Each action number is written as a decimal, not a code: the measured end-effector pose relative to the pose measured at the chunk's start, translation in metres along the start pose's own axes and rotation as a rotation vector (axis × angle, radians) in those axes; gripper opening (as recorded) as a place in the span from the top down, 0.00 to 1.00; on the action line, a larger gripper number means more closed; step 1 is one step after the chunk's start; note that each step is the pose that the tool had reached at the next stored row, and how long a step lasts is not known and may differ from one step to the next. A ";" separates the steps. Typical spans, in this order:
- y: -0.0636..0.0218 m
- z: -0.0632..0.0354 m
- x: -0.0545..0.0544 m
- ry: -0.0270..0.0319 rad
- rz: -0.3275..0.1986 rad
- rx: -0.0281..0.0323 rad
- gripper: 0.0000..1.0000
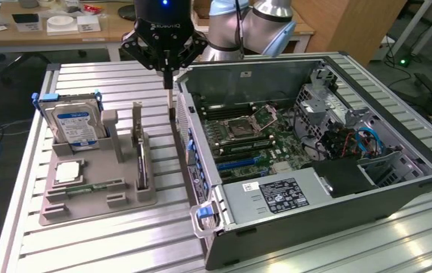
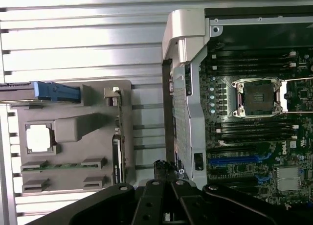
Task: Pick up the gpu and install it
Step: 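Reach for the gpu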
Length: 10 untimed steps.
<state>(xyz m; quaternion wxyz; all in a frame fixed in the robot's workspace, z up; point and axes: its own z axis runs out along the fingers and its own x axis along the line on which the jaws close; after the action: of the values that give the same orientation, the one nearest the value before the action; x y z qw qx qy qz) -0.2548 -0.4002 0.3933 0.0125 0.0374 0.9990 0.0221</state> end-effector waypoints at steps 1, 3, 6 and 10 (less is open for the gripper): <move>-0.0001 0.0000 0.001 0.0000 0.000 0.0000 0.89; -0.0003 -0.0001 0.004 0.0000 0.000 0.0000 0.89; -0.0007 -0.0002 0.007 0.0000 0.000 0.0000 0.89; -0.0011 -0.0003 0.011 0.0000 0.000 0.0000 0.89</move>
<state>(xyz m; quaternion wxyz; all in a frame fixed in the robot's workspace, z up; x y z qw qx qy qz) -0.2661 -0.4005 0.3933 0.0125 0.0374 0.9990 0.0221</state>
